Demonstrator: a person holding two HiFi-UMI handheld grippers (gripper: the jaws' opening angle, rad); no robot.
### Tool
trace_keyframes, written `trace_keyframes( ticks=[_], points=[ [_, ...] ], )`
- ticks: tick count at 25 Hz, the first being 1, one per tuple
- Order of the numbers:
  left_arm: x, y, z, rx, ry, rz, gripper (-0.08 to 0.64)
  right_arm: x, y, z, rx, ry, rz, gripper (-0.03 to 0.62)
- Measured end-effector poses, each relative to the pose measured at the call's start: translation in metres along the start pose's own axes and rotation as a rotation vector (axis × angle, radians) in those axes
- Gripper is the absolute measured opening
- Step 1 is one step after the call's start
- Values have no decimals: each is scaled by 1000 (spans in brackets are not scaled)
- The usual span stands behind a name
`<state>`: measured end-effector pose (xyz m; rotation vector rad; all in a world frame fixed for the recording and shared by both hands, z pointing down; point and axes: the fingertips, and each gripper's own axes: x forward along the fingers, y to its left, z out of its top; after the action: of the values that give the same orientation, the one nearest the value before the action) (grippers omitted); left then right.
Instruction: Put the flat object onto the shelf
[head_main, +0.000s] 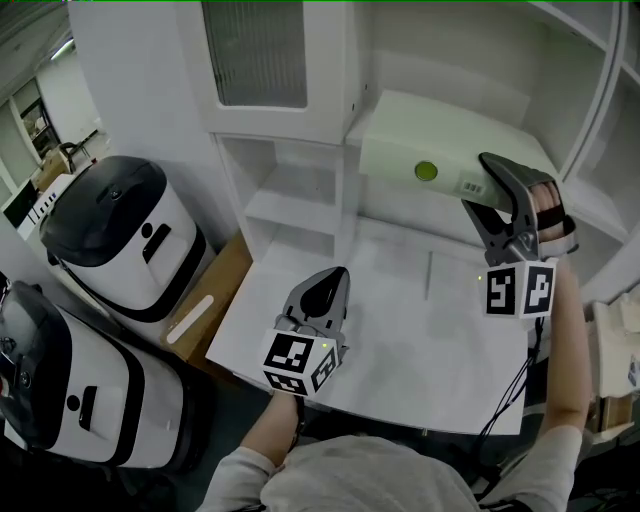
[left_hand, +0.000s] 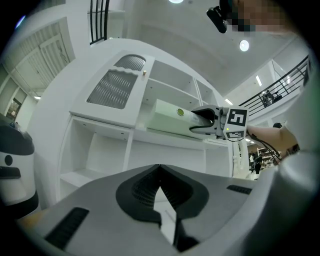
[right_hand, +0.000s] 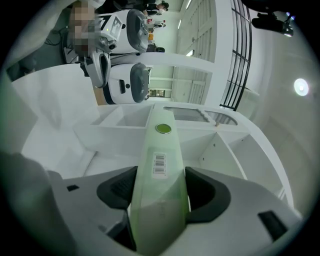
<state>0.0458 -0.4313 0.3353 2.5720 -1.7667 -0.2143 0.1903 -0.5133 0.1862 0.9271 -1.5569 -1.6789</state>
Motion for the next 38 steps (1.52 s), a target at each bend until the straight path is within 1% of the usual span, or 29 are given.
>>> trace_keyframes(
  ticks=[9, 16, 21, 27, 32, 38],
  points=[
    [6, 14, 0, 6, 12, 64, 14, 38, 5, -29, -5, 30, 14, 296],
    [8, 20, -7, 1, 26, 84, 14, 55, 10, -44, 9, 77, 33, 305],
    [8, 22, -7, 3, 29, 85, 14, 56, 8, -44, 44, 107, 36, 305],
    [8, 23, -7, 3, 29, 76, 14, 54, 8, -46, 55, 130, 38, 319],
    [4, 23, -6, 1, 27, 65, 14, 46, 5, -38, 67, 125, 42, 324],
    [-4, 22, -4, -2, 20, 42, 14, 30, 4, -26, 97, 121, 20, 324]
  ],
)
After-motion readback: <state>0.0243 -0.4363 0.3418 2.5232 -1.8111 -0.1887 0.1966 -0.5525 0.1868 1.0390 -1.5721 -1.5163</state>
